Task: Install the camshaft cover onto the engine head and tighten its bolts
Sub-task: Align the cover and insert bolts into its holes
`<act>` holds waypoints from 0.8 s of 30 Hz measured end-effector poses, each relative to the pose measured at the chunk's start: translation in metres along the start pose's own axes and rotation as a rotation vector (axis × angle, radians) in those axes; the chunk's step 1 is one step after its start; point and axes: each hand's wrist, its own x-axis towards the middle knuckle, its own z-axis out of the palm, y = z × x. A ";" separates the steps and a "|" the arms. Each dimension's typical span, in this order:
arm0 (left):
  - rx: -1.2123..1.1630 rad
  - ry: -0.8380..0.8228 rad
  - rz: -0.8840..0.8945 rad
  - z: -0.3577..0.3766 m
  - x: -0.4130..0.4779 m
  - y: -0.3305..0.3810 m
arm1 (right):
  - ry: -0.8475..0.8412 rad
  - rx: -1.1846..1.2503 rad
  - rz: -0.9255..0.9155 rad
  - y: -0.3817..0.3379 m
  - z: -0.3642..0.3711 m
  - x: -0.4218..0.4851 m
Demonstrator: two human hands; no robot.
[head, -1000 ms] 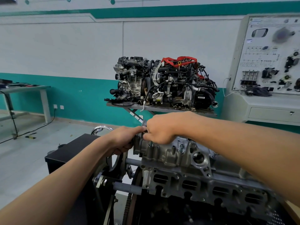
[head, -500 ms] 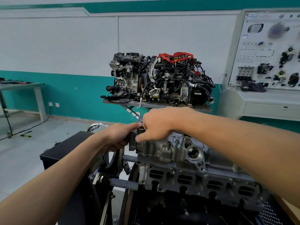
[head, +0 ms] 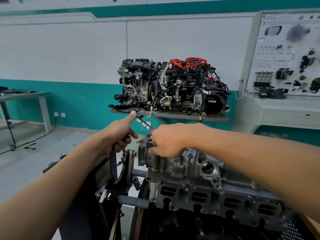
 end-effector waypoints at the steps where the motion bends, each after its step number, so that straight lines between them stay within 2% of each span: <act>1: -0.154 -0.054 -0.003 -0.001 0.001 0.005 | 0.006 0.003 0.035 -0.001 0.001 0.001; 4: -0.586 -0.233 0.038 0.003 0.002 0.016 | -0.040 0.127 0.083 0.007 -0.013 0.001; 5: -0.672 -0.272 0.070 0.006 0.003 0.019 | 0.001 0.200 0.086 0.013 -0.022 0.001; 8: -0.770 -0.373 0.163 0.018 0.007 0.029 | 0.343 0.485 0.134 0.037 -0.048 0.003; 9: -0.764 -0.397 0.193 0.024 0.010 0.034 | 0.415 0.592 0.139 0.043 -0.052 0.004; 11: -0.710 -0.414 0.252 0.036 0.017 0.043 | 0.415 0.659 0.117 0.048 -0.052 0.007; 14: -0.609 -0.420 0.278 0.055 0.030 0.057 | 0.402 0.450 0.160 0.056 -0.041 0.016; 18: -0.491 -0.402 0.181 0.078 0.044 0.070 | 0.393 0.436 0.245 0.084 -0.029 0.023; 21: -0.433 -0.374 0.144 0.093 0.053 0.079 | 0.372 0.535 0.269 0.103 -0.021 0.023; 24: -0.386 -0.358 0.157 0.101 0.062 0.092 | 0.431 0.741 0.253 0.120 -0.018 0.024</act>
